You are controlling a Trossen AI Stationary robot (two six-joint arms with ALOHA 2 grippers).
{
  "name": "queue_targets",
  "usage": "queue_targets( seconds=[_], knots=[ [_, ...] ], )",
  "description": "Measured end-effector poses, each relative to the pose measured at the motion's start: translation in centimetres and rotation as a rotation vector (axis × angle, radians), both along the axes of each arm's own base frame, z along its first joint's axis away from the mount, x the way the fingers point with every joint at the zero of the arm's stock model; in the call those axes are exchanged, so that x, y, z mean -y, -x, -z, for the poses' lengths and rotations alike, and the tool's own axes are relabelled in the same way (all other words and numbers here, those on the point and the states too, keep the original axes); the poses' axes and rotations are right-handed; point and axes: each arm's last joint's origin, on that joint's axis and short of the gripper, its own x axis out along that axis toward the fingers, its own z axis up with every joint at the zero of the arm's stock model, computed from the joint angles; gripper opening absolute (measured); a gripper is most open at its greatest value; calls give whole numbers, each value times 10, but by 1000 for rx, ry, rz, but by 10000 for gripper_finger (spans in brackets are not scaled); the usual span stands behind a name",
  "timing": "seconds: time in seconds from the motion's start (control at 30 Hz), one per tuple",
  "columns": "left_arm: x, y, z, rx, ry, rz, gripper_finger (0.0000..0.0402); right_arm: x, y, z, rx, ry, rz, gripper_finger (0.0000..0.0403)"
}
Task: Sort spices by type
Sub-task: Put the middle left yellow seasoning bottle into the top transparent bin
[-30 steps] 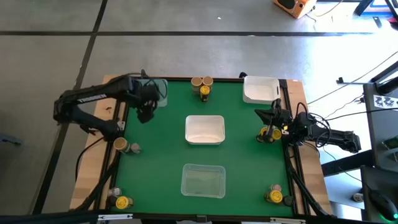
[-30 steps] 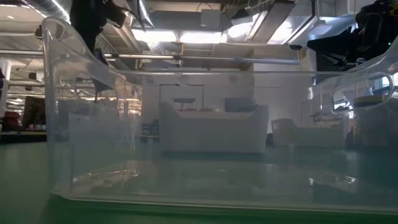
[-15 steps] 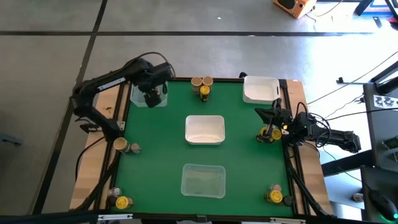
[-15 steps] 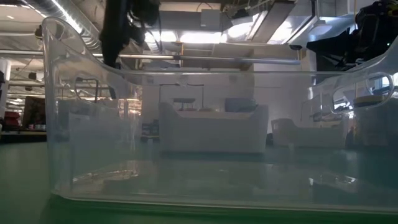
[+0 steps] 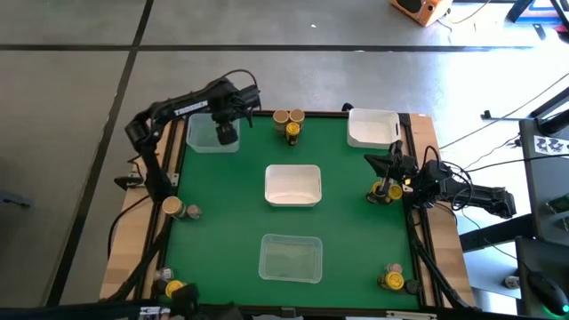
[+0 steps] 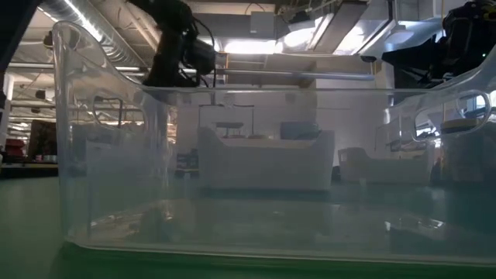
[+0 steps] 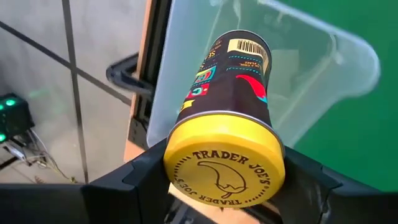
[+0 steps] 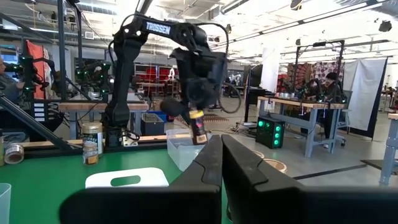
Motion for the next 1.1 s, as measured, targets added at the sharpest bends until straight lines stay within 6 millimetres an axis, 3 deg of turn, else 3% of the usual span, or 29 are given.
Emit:
queue_targets(
  seconds=[0.43, 1.1],
  knots=[
    [-26, -2, 24, -22, 38, 33, 230, 0, 0, 2, -22, -2, 0, 8],
    [-43, 1, 34, 37, 42, 7, 230, 0, -1, 2, -25, -1, 0, 8]
  ],
)
